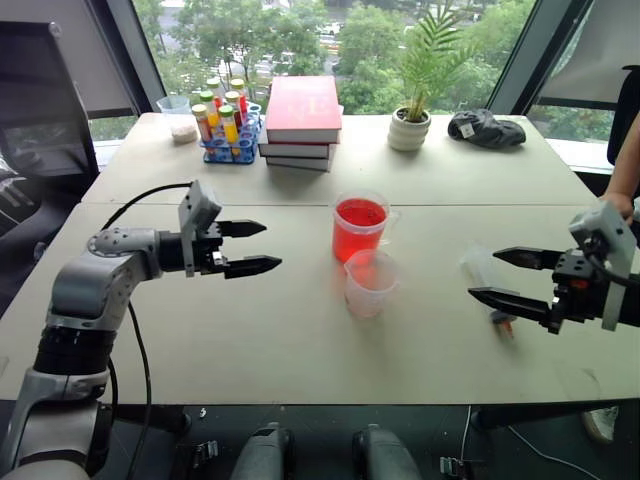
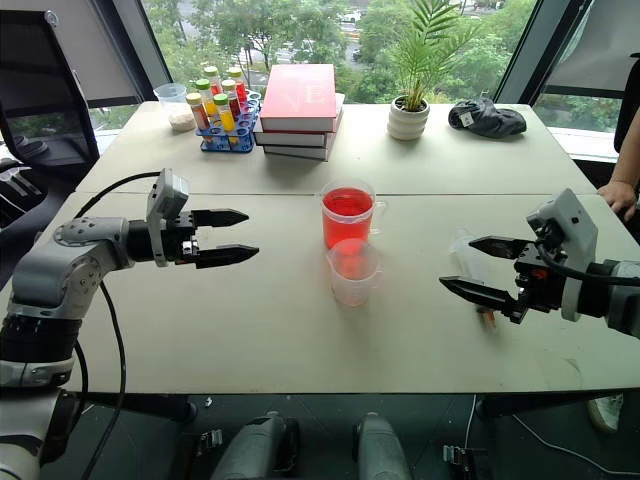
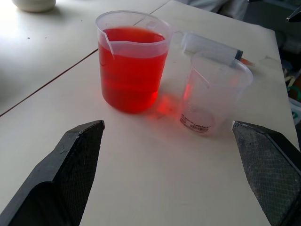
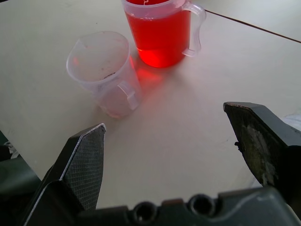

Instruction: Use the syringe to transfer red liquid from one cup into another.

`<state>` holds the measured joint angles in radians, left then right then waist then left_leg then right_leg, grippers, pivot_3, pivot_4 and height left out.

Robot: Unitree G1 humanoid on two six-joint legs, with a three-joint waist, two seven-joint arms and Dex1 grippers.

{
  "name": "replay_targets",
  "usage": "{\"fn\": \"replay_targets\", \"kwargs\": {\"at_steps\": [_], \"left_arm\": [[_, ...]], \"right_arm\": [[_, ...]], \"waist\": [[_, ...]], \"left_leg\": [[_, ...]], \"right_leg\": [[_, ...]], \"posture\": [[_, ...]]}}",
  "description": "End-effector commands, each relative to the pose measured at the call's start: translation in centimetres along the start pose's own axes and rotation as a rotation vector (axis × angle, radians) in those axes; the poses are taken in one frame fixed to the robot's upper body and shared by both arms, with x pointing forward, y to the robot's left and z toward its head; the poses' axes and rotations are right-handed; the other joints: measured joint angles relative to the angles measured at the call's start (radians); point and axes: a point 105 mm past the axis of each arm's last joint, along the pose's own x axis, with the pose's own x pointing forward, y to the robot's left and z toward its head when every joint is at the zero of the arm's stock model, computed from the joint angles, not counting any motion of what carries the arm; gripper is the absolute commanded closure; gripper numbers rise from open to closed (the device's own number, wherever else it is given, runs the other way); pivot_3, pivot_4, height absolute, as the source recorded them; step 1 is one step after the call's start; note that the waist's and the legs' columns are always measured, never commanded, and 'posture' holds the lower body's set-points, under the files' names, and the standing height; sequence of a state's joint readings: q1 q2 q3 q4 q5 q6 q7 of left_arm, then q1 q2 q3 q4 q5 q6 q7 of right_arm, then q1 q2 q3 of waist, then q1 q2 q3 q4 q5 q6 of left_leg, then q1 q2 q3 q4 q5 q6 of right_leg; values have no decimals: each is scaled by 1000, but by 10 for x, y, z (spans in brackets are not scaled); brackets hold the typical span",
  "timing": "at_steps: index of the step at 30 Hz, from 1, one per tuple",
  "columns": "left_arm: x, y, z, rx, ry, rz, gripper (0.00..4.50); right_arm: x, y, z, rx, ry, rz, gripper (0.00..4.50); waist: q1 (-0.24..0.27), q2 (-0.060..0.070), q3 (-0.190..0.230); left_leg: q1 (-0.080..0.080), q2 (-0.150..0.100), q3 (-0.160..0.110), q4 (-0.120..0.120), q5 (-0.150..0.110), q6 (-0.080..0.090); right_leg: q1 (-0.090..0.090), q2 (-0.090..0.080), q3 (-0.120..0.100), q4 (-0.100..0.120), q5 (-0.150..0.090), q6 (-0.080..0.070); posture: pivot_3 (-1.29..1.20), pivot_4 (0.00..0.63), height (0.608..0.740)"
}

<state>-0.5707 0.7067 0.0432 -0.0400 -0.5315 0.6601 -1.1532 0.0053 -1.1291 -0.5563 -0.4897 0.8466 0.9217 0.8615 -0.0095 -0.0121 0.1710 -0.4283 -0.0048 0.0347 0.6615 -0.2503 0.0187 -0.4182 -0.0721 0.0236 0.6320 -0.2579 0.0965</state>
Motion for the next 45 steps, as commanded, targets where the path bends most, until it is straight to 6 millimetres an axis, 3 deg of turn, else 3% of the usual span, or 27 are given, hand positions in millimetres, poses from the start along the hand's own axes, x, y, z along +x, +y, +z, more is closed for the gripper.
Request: {"fn": "replay_targets", "kwargs": {"at_steps": [1,21,24,28,33,45], "left_arm": [[-3,-4,9,42,8,-24,0],[2,-10,12,29,-17,-44,0],[3,-12,12,25,-20,-49,0],[6,-12,12,24,-28,-54,0],[10,-12,11,21,-39,-60,0],[14,-17,6,14,-70,-37,0]], "right_arm": [[-5,2,12,-49,-24,-12,76],[-1,-2,8,-23,-11,-64,76],[0,-14,0,-29,46,-152,76],[2,-29,-4,109,96,-199,76],[8,-52,-24,228,303,-269,76],[51,-91,-69,428,562,-328,76]], "waist": [[0,0,0],[0,0,0],[-1,0,0],[-1,0,0],[-4,0,0],[-3,1,0]], "left_leg": [[0,0,0,0,0,0],[0,0,0,0,0,0],[0,0,0,0,0,0],[0,0,0,0,0,0],[0,0,1,-1,0,0],[-8,-2,4,-2,0,0]], "right_leg": [[0,0,0,0,0,0],[0,0,0,0,0,0],[0,0,0,0,0,0],[-1,-1,0,0,0,0],[-2,-1,-1,0,0,-1],[-11,-3,-1,0,1,0]], "posture": [[0,150,740],[0,150,740],[0,150,740],[0,150,740],[0,150,740],[0,150,740]]}}
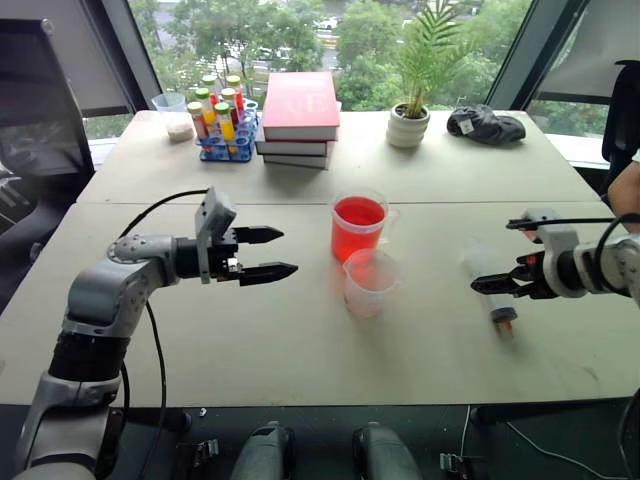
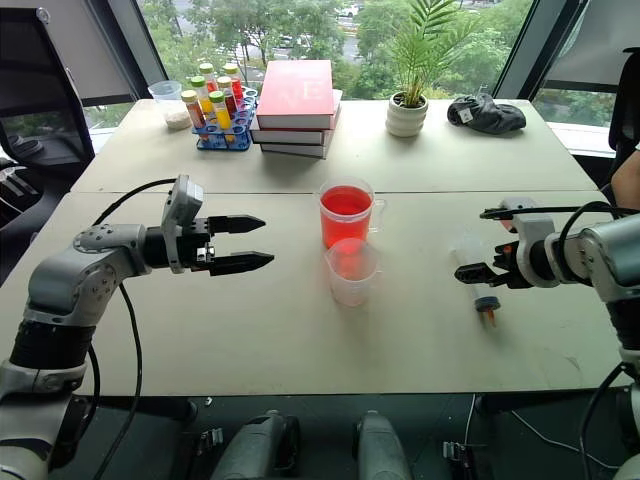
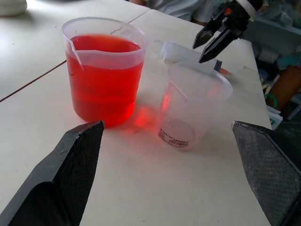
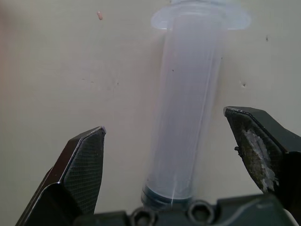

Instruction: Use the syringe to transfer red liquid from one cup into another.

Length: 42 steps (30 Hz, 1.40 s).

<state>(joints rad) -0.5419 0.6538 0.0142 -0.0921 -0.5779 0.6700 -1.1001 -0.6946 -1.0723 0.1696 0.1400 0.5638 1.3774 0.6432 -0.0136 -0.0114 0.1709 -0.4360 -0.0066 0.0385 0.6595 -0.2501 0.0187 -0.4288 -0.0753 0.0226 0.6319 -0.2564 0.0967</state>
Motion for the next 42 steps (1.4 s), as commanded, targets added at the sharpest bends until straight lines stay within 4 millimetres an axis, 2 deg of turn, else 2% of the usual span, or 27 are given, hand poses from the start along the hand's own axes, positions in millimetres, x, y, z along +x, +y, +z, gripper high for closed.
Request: {"fn": "replay_targets", "kwargs": {"at_steps": [1,8,11,15,16,20,24,27,29,32,34,37,42], "left_arm": [[-3,-4,9,45,-27,12,0],[-5,-7,8,46,-36,36,0],[-4,-7,9,49,-41,42,0],[-3,-7,10,50,-44,44,0],[-3,-7,10,50,-44,43,0],[-5,-6,10,52,-43,41,0],[-8,-4,14,58,-35,42,0],[-8,-2,18,63,-32,36,0],[-7,0,21,73,-25,26,0],[-6,4,28,85,-27,18,0],[-6,6,32,91,-28,14,0],[-4,10,41,114,-31,0,0],[0,10,51,138,-29,-22,0]], "right_arm": [[7,-11,5,6,12,-34,76],[26,-12,15,5,38,-24,76],[33,-9,17,-4,50,-14,939],[34,-5,20,-19,54,-4,2946],[32,-4,22,-19,49,-1,3119],[18,-5,36,-49,-19,-29,3120],[-19,7,81,-109,-284,-27,3120],[-58,40,131,-167,-647,83,3120],[-83,66,155,-210,-878,170,3120],[-117,104,177,-257,-1223,296,3120],[-123,116,182,-234,-1320,357,3120],[-122,146,188,-210,-1462,529,3120],[-85,160,179,-245,-1483,541,3120]], "waist": [[1,0,0],[-1,0,0],[-4,-1,0],[-6,-1,0],[-7,-1,0],[-5,0,0],[0,2,1],[-2,2,1],[-3,2,1],[0,2,1],[4,1,1],[2,1,1],[2,1,1]], "left_leg": [[-1,0,0,0,0,0],[-1,-1,0,2,0,0],[-1,-1,0,3,0,0],[0,-1,0,2,0,0],[0,-1,0,2,0,0],[0,-1,0,2,0,0],[-1,-1,0,2,0,0],[-2,-1,0,2,0,0],[-2,-1,0,2,0,0],[-2,-1,0,2,0,0],[-3,-1,-1,3,0,0],[-3,-1,-1,5,0,1],[-2,-1,0,6,1,1]], "right_leg": [[0,0,0,0,0,0],[1,-1,-1,0,1,2],[1,-1,-1,0,2,2],[1,0,-1,0,2,2],[1,0,-1,1,2,2],[1,0,-1,1,2,2],[-1,0,-1,1,2,2],[-2,0,-2,2,3,3],[-2,0,-2,2,4,5],[-1,2,-3,3,4,5],[-1,2,-4,3,4,6],[0,3,-5,3,5,6],[0,6,-5,7,5,7]], "posture": [[0,150,740],[0,150,740],[0,150,740],[0,150,740],[0,150,740],[0,150,740],[0,150,740],[0,150,740],[0,150,740],[0,150,740],[0,150,740],[0,150,740],[0,150,740]]}}
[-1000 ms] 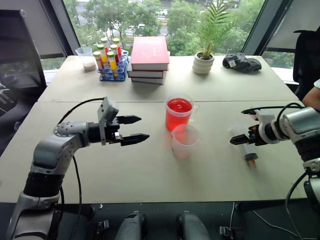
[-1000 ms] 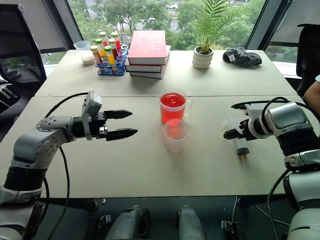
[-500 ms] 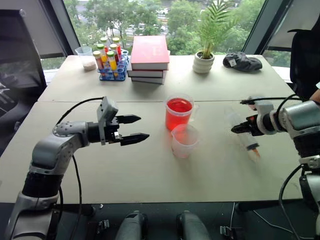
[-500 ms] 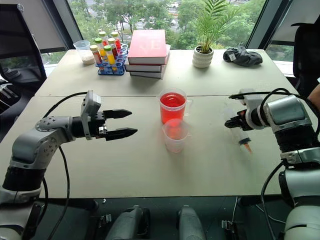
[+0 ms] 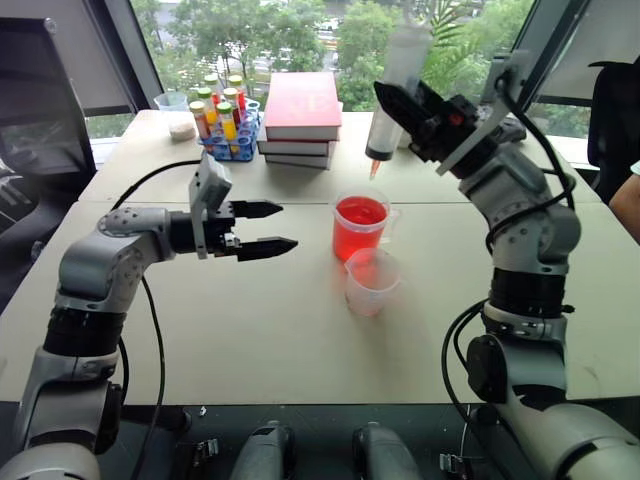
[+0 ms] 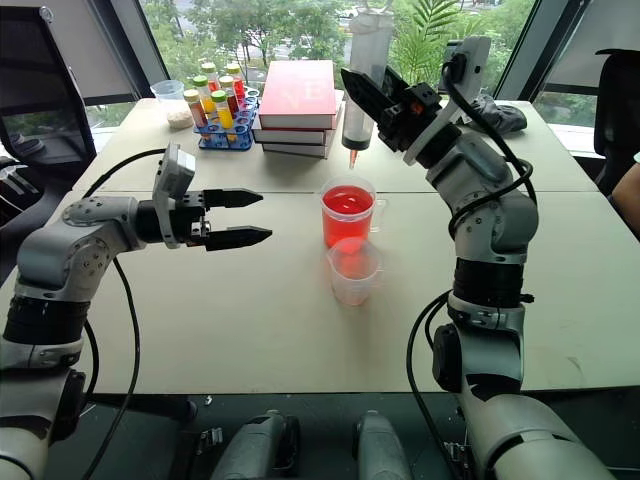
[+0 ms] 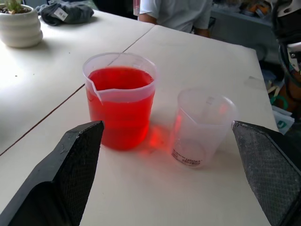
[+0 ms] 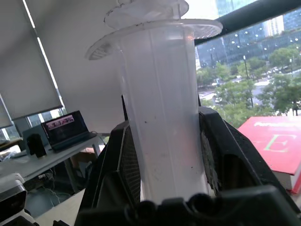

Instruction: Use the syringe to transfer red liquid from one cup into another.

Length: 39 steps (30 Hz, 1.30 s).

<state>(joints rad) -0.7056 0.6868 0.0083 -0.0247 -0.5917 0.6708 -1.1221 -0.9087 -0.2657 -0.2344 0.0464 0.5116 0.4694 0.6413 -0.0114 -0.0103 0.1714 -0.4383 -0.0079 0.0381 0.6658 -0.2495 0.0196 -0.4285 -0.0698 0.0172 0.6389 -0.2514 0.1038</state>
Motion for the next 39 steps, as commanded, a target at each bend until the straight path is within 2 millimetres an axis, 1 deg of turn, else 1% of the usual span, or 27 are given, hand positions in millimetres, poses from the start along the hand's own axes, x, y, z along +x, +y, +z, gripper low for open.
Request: {"fn": "replay_targets", "kwargs": {"at_steps": [1,5,10,18,20,22,28,31,32,34,36,37,38,39], "left_arm": [[0,0,12,45,0,-15,0],[6,5,25,85,-12,-33,0],[19,15,46,132,-57,-50,0],[53,31,82,174,-151,-85,0],[58,34,87,178,-168,-88,0],[70,37,93,183,-179,-100,0],[93,43,101,184,-202,-97,0],[96,45,102,184,-208,-96,894],[98,46,102,185,-209,-94,1358],[102,47,101,185,-210,-91,2482],[105,48,101,181,-212,-87,3466],[106,48,101,183,-212,-83,4066],[107,48,101,185,-213,-81,4455],[108,49,101,183,-217,-78,4455]], "right_arm": [[-6,2,-15,-37,-37,4,3120],[-13,10,-51,-11,-12,-2,3120],[-18,9,-75,-31,25,-16,3120],[-20,3,-87,-47,55,-35,3120],[-21,2,-89,-52,65,-37,3120],[-22,1,-92,-54,78,-41,3120],[-24,0,-96,-72,105,-42,3120],[-24,1,-97,-78,113,-38,3120],[-25,1,-98,-80,115,-37,3120],[-25,1,-98,-82,118,-36,3120],[-25,2,-98,-86,120,-34,3120],[-25,2,-98,-87,120,-34,3120],[-25,2,-98,-87,121,-33,3120],[-25,2,-98,-89,123,-32,3120]], "waist": [[-1,0,0],[-4,0,0],[-3,0,0],[-4,0,0],[-5,0,0],[-5,0,0],[-5,0,0],[-5,0,1],[-6,0,1],[-6,-1,1],[-6,-1,1],[-6,-1,1],[-5,-1,1],[-5,-1,1]], "left_leg": [[0,0,0,0,0,0],[0,1,0,1,0,0],[2,3,0,2,2,-3],[5,3,0,2,3,-4],[5,4,0,1,3,-4],[5,4,0,1,3,-4],[5,4,0,1,3,-4],[5,4,0,1,3,-4],[5,4,0,1,3,-4],[5,4,0,1,3,-4],[5,4,0,1,3,-4],[5,4,0,1,3,-4],[5,4,0,1,3,-4],[5,4,0,1,3,-4]], "right_leg": [[0,0,0,1,0,0],[-1,2,1,5,0,0],[-1,5,2,8,0,0],[0,7,2,8,0,0],[0,7,3,8,-1,0],[0,7,3,8,-1,0],[0,7,3,8,-1,0],[0,7,3,8,-1,0],[0,7,3,8,-1,0],[0,7,3,8,-1,0],[0,7,3,8,-1,0],[0,7,3,8,-1,0],[0,7,3,8,-1,0],[0,7,3,8,-1,0]], "posture": [[0,150,740],[0,150,740],[0,150,740],[0,150,740],[0,150,740],[0,150,740],[0,150,740],[0,150,740],[0,150,740],[0,150,740],[0,150,740],[0,150,740],[0,150,740],[0,150,740]]}}
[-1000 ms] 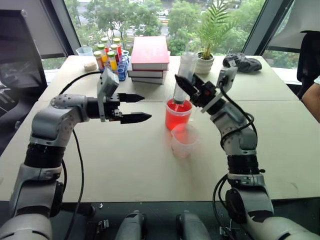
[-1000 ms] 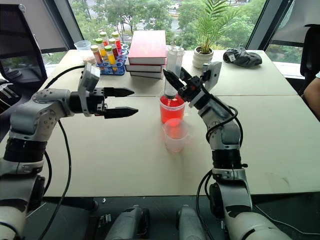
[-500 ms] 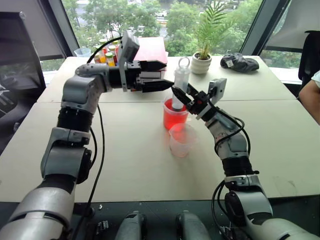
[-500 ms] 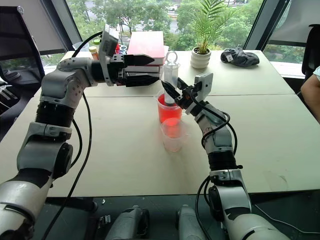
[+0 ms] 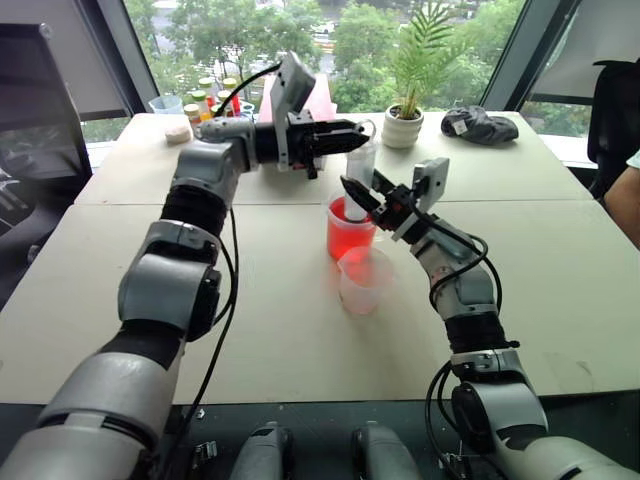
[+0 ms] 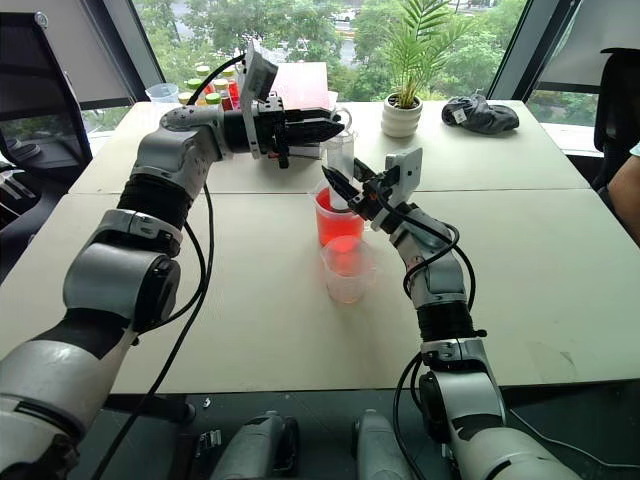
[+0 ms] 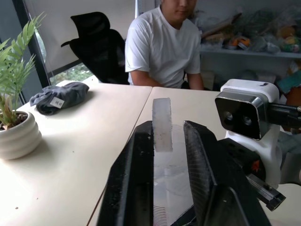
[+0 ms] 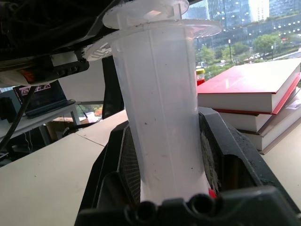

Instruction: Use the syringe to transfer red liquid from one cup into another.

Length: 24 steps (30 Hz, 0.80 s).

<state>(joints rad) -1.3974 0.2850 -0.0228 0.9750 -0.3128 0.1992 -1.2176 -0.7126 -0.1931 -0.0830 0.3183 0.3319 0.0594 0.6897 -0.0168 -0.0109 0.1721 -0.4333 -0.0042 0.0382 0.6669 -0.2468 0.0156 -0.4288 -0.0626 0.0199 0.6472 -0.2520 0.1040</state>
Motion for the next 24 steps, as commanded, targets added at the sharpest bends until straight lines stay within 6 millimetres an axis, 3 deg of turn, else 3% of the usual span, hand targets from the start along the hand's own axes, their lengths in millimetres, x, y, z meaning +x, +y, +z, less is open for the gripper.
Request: {"fn": "replay_targets", "kwargs": {"at_steps": [1,5,24], "left_arm": [[6,0,22,75,-40,0,4455],[8,2,29,90,-57,18,4455],[-4,17,98,224,-189,149,4455]], "right_arm": [[2,3,11,-36,-30,18,3120],[1,5,6,-23,-6,31,3120],[2,15,-20,55,91,70,3120]], "waist": [[1,0,0],[1,0,0],[0,0,0]], "left_leg": [[0,0,0,0,0,0],[0,0,0,0,0,0],[0,0,0,0,0,0]], "right_leg": [[0,0,0,0,0,0],[0,0,0,0,0,0],[0,0,0,0,0,0]], "posture": [[0,150,740],[0,150,740],[0,150,740]]}}
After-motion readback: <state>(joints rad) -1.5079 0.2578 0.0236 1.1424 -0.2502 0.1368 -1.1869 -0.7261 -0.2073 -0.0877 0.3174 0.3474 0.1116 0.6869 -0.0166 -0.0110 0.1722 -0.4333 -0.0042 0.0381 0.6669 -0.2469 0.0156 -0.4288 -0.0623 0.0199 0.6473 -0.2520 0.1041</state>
